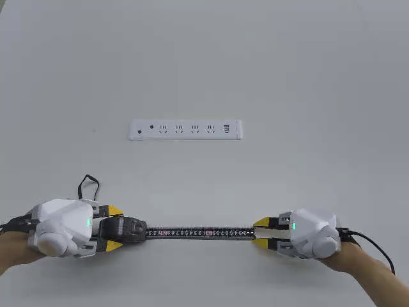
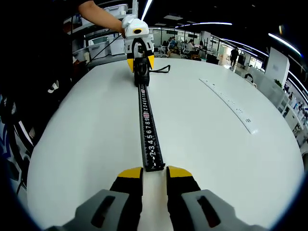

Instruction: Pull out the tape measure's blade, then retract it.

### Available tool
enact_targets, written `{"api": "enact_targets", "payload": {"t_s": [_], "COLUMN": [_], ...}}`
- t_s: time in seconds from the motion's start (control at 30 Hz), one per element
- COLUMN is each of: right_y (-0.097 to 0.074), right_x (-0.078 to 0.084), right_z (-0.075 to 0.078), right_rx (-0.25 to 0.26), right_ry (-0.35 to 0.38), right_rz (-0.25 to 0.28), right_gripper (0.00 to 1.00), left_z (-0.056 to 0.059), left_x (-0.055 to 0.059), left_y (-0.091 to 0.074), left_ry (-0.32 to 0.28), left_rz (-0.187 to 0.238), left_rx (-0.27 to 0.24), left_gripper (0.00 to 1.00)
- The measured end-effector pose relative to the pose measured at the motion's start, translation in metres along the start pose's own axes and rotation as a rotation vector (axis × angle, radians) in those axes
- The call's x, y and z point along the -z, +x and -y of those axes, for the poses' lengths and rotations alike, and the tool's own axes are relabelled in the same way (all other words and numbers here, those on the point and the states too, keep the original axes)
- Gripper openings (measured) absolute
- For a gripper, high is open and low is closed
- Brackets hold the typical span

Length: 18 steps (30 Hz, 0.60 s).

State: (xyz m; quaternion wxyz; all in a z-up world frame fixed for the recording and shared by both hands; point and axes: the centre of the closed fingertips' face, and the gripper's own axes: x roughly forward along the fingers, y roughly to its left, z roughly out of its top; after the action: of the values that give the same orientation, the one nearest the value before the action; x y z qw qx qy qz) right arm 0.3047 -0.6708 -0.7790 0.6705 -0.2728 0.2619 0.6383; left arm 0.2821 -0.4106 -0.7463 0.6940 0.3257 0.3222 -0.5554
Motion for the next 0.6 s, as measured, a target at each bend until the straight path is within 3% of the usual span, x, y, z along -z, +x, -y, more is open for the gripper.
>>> {"api": "enact_targets", "payload": {"t_s": [0.37, 0.6], "right_y": [-0.004, -0.007], "right_x": [-0.008, -0.014], "right_z": [-0.004, -0.005], "right_rx": [0.048, 0.11], "right_ry": [0.057, 0.135], "right_rz": [0.005, 0.017], "right_gripper": [0.31, 0.4], "left_z": [-0.003, -0.002], "left_x": [0.008, 0.004], "left_y": [0.002, -0.009], "left_ry": [-0.028, -0.112], "left_rz": [0.016, 0.052], "left_rx": [-0.014, -0.052], "left_gripper": [0.41, 0.48]}}
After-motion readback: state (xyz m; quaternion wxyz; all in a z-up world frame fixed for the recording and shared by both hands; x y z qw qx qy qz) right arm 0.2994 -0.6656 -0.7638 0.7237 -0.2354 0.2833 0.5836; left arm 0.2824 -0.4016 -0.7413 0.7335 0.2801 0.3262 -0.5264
